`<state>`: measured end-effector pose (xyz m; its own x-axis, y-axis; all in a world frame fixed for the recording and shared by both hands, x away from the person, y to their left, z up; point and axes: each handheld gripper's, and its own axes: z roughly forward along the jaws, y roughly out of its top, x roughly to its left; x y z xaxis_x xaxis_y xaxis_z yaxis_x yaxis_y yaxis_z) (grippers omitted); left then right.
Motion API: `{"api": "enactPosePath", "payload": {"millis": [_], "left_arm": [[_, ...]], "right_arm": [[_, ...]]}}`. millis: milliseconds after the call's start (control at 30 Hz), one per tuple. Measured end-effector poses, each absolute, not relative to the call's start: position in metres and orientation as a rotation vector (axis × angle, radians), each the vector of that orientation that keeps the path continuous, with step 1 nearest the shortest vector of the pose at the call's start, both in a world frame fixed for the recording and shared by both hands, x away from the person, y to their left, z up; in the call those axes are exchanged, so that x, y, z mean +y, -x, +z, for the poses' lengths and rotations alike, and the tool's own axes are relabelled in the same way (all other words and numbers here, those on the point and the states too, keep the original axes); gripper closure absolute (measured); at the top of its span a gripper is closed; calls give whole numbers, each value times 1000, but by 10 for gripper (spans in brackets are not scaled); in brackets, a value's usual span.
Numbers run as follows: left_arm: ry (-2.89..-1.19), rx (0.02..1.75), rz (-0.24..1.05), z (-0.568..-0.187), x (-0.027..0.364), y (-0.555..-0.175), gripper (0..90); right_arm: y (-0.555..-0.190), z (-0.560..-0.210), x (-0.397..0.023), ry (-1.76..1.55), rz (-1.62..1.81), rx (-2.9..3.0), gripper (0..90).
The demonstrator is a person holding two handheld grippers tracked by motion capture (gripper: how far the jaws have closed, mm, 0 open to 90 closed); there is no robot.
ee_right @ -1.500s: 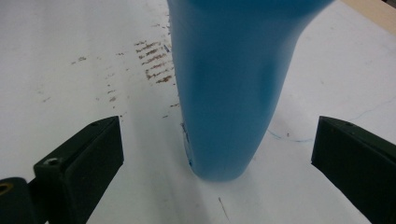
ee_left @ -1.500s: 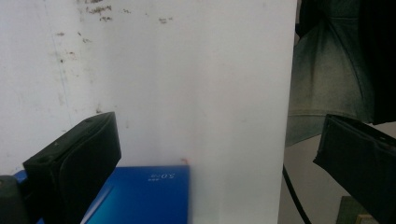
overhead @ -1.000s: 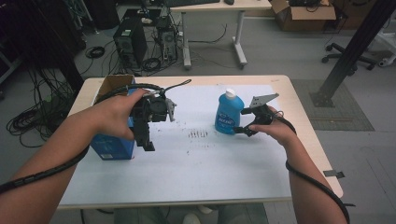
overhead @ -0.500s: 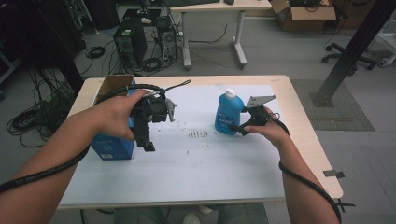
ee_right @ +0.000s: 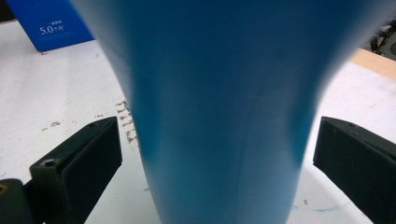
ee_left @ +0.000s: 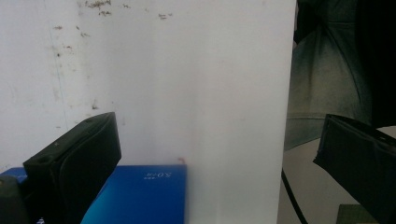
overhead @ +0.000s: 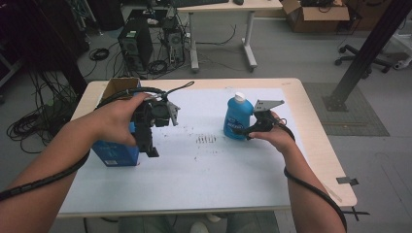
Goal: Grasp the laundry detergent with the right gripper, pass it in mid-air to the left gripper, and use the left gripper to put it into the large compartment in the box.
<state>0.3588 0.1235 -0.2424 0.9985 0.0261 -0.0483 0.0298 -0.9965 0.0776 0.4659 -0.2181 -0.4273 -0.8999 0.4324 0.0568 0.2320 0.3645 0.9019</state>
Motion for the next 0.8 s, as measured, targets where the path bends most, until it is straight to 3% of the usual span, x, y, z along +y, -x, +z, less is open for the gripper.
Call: {"api": "enactPosePath", "payload": {"millis": [200,800], "left_arm": [[-3056,41,-69,-243,124,-360,2],[-3057,45,-67,-244,124,-362,2]], "right_arm": [[-466,-427,-218,-609,1581,2418,26],[-465,-432,-217,-582,1602,2404,168]]}}
